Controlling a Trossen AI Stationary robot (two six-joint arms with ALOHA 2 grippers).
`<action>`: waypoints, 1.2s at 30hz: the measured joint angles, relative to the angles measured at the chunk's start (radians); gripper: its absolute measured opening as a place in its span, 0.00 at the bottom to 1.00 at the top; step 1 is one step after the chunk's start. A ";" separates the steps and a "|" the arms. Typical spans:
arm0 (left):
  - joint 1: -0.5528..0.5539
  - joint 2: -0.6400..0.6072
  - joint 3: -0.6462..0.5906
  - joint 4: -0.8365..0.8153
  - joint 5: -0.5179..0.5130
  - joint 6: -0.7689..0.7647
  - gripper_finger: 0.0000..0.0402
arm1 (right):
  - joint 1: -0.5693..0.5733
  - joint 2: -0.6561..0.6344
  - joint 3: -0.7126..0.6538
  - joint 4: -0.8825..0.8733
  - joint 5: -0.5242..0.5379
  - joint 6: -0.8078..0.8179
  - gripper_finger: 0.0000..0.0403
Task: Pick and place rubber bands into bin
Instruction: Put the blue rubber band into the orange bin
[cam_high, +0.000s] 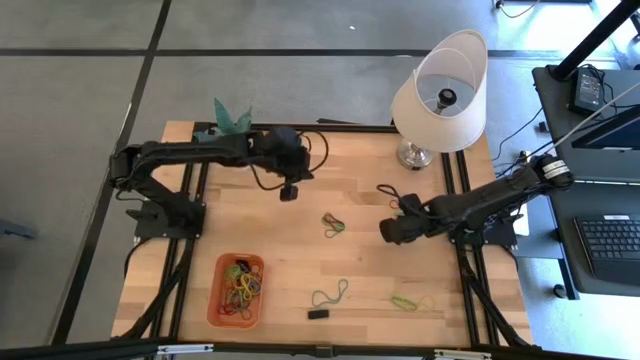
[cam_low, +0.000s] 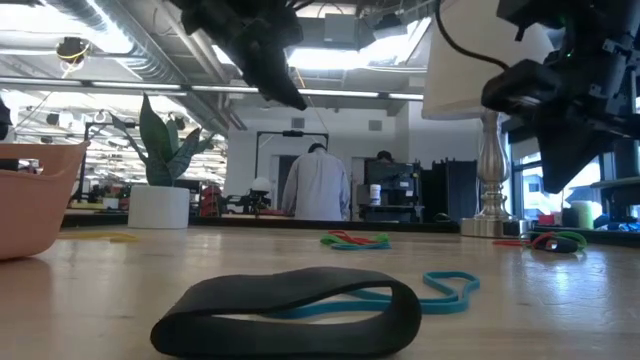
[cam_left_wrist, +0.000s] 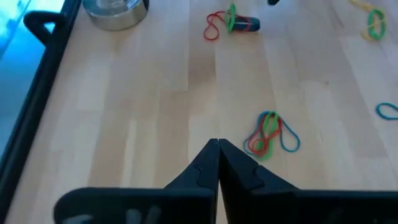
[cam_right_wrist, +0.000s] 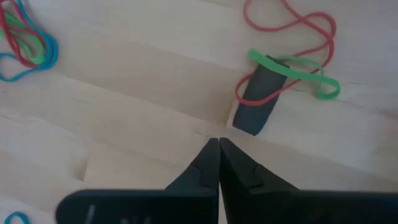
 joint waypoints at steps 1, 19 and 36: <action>0.009 0.000 0.000 0.003 0.016 0.015 0.01 | -0.004 0.003 0.000 0.004 -0.001 0.000 0.01; -0.118 0.013 0.000 0.061 -0.250 0.234 0.01 | 0.052 -0.005 -0.014 0.013 -0.053 -0.074 0.01; -0.263 0.496 0.524 -0.330 -0.249 -0.092 0.01 | 0.200 -0.316 -0.191 0.127 -0.006 -0.114 0.00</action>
